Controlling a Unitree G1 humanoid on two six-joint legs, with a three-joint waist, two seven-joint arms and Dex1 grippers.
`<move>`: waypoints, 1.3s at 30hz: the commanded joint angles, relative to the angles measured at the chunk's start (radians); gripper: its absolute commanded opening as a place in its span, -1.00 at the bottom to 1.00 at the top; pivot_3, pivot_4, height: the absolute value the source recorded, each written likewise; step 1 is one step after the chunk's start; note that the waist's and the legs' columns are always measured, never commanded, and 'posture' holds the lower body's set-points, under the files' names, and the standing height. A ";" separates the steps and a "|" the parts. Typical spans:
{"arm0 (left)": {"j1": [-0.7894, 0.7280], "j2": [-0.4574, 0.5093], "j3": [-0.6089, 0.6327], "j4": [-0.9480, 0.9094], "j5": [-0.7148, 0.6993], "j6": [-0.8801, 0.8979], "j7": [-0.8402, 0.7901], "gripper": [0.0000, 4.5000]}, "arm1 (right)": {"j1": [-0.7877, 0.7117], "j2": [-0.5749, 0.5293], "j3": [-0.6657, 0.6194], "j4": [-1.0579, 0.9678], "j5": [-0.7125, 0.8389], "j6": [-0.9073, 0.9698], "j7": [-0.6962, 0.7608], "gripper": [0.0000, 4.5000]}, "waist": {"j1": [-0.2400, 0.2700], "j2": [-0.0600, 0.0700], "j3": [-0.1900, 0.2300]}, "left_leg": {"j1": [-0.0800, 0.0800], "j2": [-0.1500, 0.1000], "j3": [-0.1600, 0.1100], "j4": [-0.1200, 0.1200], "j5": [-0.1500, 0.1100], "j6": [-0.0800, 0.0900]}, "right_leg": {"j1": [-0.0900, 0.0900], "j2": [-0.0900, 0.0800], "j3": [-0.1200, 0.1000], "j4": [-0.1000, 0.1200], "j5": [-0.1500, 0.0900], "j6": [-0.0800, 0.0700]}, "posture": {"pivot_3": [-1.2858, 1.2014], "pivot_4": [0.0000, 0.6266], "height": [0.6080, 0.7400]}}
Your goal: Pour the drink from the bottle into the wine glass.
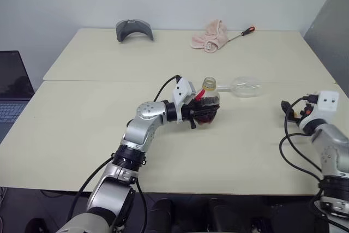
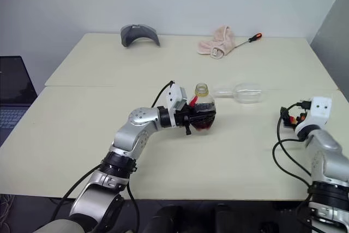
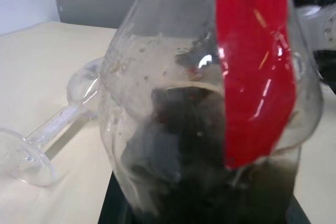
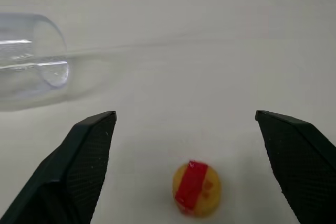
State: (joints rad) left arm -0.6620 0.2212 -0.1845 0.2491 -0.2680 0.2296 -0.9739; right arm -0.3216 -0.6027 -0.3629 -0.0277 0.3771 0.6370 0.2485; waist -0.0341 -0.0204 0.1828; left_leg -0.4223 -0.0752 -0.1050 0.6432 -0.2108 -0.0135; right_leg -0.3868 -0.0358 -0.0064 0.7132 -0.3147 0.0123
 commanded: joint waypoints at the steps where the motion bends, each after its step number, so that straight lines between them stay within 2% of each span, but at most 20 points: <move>1: -0.016 0.038 0.086 0.018 -0.011 -0.026 0.044 -0.58 | -0.035 -0.083 0.093 -0.294 0.146 0.132 0.176 1.00 | -0.005 0.000 0.000 | 0.000 0.000 0.000 0.000 0.000 0.000 | 0.000 0.000 0.000 0.000 0.000 0.000 | 0.03 -0.52 1.00; 4: -0.024 0.082 0.160 0.092 -0.009 -0.049 0.102 -0.58 | -0.057 -0.132 0.219 -0.506 0.284 0.206 0.336 1.00 | -0.012 0.000 0.000 | 0.001 0.003 -0.002 -0.001 0.000 0.000 | 0.000 0.003 -0.001 0.000 0.000 0.000 | 0.03 -0.52 1.00; 6: -0.031 0.102 0.192 0.143 -0.001 -0.078 0.133 -0.58 | -0.088 -0.131 0.285 -0.551 0.311 0.238 0.359 1.00 | -0.008 -0.001 0.000 | 0.001 0.004 -0.004 -0.001 0.000 0.000 | 0.001 0.004 -0.003 -0.001 0.000 0.000 | 0.03 -0.52 1.00; 12: -0.122 0.159 0.301 0.430 0.051 -0.228 0.319 -0.58 | -0.251 0.033 0.500 -0.504 0.222 0.245 0.284 1.00 | 0.007 -0.002 0.001 | 0.000 0.000 -0.005 0.001 0.000 0.000 | 0.001 0.001 -0.004 -0.002 0.000 0.000 | 0.03 -0.52 1.00; 16: -0.178 0.180 0.353 0.588 0.071 -0.309 0.436 -0.58 | -0.302 0.081 0.591 -0.428 0.115 0.218 0.256 1.00 | 0.012 -0.003 0.001 | -0.003 -0.002 -0.006 0.001 0.001 -0.001 | -0.001 -0.002 -0.004 -0.003 0.000 0.000 | 0.03 -0.52 1.00; 21: -0.181 0.200 0.379 0.677 0.084 -0.369 0.493 -0.58 | -0.314 0.097 0.603 -0.385 0.074 0.192 0.292 1.00 | 0.012 -0.003 0.001 | -0.004 -0.002 -0.005 0.001 0.001 -0.002 | -0.002 -0.003 -0.003 -0.005 0.001 0.001 | 0.03 -0.52 1.00; 28: -0.131 0.199 0.409 0.634 0.061 -0.337 0.512 -0.58 | -0.331 0.118 0.619 -0.342 0.044 0.168 0.339 1.00 | 0.003 -0.003 0.000 | -0.004 -0.002 -0.006 0.001 0.001 -0.001 | -0.003 -0.002 -0.004 -0.002 0.001 0.001 | 0.03 -0.52 1.00; 29: -0.124 0.198 0.413 0.623 0.058 -0.332 0.517 -0.24 | -0.332 0.121 0.620 -0.338 0.040 0.165 0.344 1.00 | 0.002 -0.003 0.000 | -0.004 -0.001 -0.006 0.001 0.001 -0.001 | -0.003 -0.002 -0.004 -0.002 0.001 0.001 | 0.03 -0.52 1.00; 31: -0.105 0.201 0.419 0.587 0.052 -0.318 0.520 0.00 | -0.337 0.130 0.619 -0.328 0.034 0.161 0.353 1.00 | 0.002 -0.003 0.000 | -0.004 -0.001 -0.006 0.001 0.001 -0.001 | -0.003 -0.002 -0.004 -0.002 0.001 0.001 | 0.03 -0.52 1.00; 32: -0.087 0.204 0.422 0.557 0.049 -0.306 0.520 0.05 | -0.340 0.134 0.618 -0.320 0.032 0.157 0.358 1.00 | 0.002 -0.003 0.000 | -0.004 -0.001 -0.006 0.001 0.001 -0.001 | -0.003 -0.002 -0.004 -0.002 0.001 0.001 | 0.03 -0.52 1.00; 33: -0.075 0.206 0.425 0.535 0.047 -0.297 0.519 0.21 | -0.342 0.136 0.618 -0.315 0.029 0.155 0.362 1.00 | 0.002 -0.003 0.000 | -0.004 -0.001 -0.006 0.001 0.001 -0.001 | -0.003 -0.002 -0.004 -0.002 0.001 0.001 | 0.03 -0.52 1.00; 35: -0.039 0.212 0.432 0.468 0.044 -0.269 0.525 0.38 | -0.347 0.144 0.616 -0.301 0.027 0.149 0.373 1.00 | 0.001 -0.003 0.000 | -0.004 -0.001 -0.005 0.001 0.001 -0.002 | -0.003 -0.002 -0.003 -0.002 0.001 0.001 | 0.03 -0.52 1.00; 39: 0.056 0.222 0.441 0.293 0.033 -0.189 0.546 0.93 | -0.359 0.155 0.612 -0.267 0.026 0.123 0.415 1.00 | 0.001 -0.003 0.000 | -0.004 -0.001 -0.005 0.001 0.001 -0.002 | -0.003 -0.002 -0.003 -0.002 0.001 0.001 | 0.03 -0.52 1.00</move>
State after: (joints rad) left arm -0.6212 0.4216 0.2376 0.6347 -0.2219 0.0176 -0.4411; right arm -0.6529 -0.4527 0.2590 -0.2851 0.4057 0.7907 0.6391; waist -0.0333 -0.0237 0.1832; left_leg -0.4262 -0.0764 -0.1103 0.6444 -0.2101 -0.0151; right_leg -0.3903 -0.0374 -0.0091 0.7116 -0.3137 0.0133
